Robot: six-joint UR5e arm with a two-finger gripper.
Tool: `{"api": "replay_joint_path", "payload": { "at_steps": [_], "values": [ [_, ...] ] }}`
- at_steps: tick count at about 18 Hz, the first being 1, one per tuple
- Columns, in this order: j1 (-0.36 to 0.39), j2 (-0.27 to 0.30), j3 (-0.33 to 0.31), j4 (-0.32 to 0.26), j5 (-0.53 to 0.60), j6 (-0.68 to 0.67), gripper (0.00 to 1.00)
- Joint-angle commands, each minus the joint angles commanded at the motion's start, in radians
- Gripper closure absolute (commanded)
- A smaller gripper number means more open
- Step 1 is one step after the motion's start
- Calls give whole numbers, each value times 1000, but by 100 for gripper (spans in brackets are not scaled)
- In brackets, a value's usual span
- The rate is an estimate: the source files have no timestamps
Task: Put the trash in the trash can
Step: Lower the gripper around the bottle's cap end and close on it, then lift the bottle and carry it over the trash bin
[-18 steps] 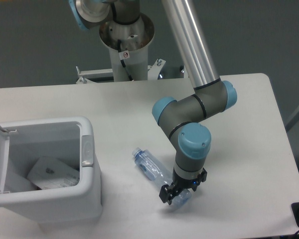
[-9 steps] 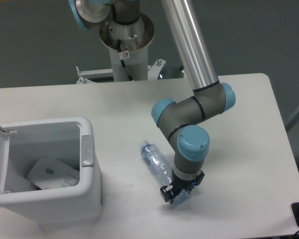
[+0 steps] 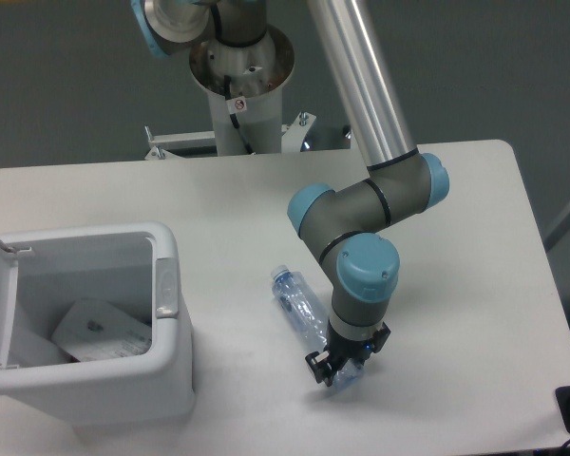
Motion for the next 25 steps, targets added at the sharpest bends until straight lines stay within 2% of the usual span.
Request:
{"api": "replay_joint_path", "payload": {
  "at_steps": [3,5,6,9,12,14,16,18,19,21,22,25],
  "values": [
    [2,24,3,0,0,2,41],
    [2,89,27,-5,-8,6,40],
    [3,131,61,-6,-21,5,40],
    [9,181,133,-3,-107,-3,40],
    [15,227,259,-2,-217,-6,41],
    [31,265,284,11,-291,-6,41],
    [28,329,285,41,-362,-5,41],
    [15,374,287,44,-431,17,42],
    [-4,382,285,49,-439,56,42],
    [-95,391,279,58,-439,129,42],
    [-144,393,276,70,-439,133,42],
    [-207,388,272,112,-439,138,43]
  ]
}}
